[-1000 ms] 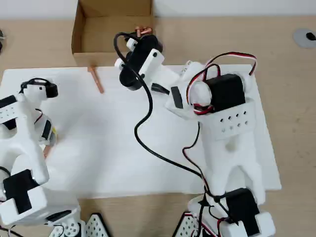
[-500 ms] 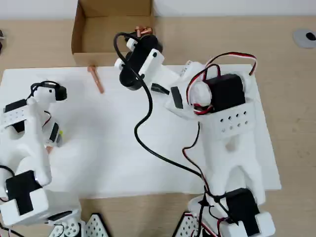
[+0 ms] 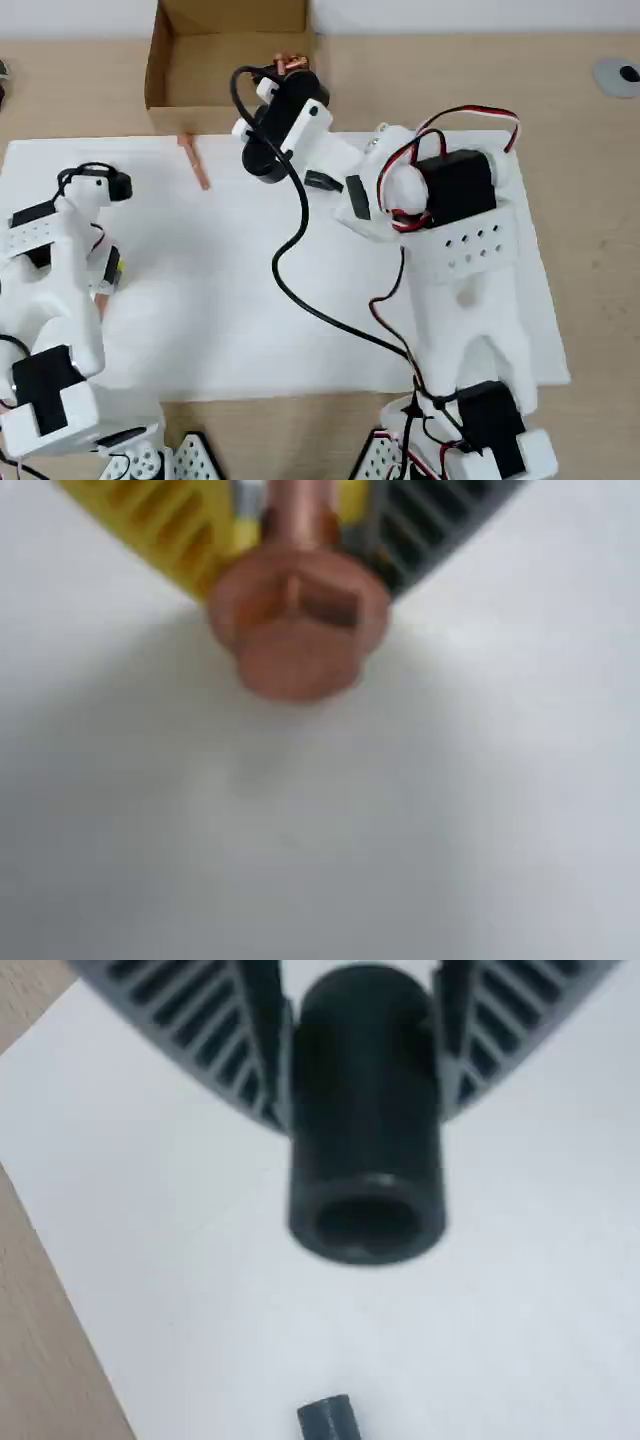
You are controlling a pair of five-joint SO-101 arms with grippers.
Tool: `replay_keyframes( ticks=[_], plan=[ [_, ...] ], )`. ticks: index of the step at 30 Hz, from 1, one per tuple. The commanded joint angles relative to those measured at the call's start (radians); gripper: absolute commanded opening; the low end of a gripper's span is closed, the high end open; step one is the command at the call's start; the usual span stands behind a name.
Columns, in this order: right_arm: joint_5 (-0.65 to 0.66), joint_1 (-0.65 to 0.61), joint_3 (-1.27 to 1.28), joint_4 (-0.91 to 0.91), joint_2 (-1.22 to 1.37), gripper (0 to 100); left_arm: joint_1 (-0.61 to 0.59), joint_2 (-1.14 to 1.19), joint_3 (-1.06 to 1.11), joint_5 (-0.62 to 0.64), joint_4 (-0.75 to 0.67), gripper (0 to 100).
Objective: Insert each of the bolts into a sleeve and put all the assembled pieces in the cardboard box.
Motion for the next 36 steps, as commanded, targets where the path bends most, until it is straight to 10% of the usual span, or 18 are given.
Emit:
replay_keyframes(
  ticks=[1, 14, 26, 36],
  plan=[
    [-0.011, -0.005, 0.001, 0.014, -0.041, 1.1, 0.005, -0.031, -0.123, 0.015, 0.089, 1],
    [-0.133, -0.111, -0.059, 0.014, -0.045, 1.1, 0.040, -0.199, -0.597, 0.287, 0.463, 2],
    [-0.235, -0.312, -0.197, -0.043, -0.154, 1.1, 0.183, -0.657, -0.525, 0.743, 0.468, 1],
    [-0.272, -0.277, 0.226, -0.026, -0.171, 1.1, 0.250, -0.779, -0.460, 1.043, 0.428, 1]
  ],
)
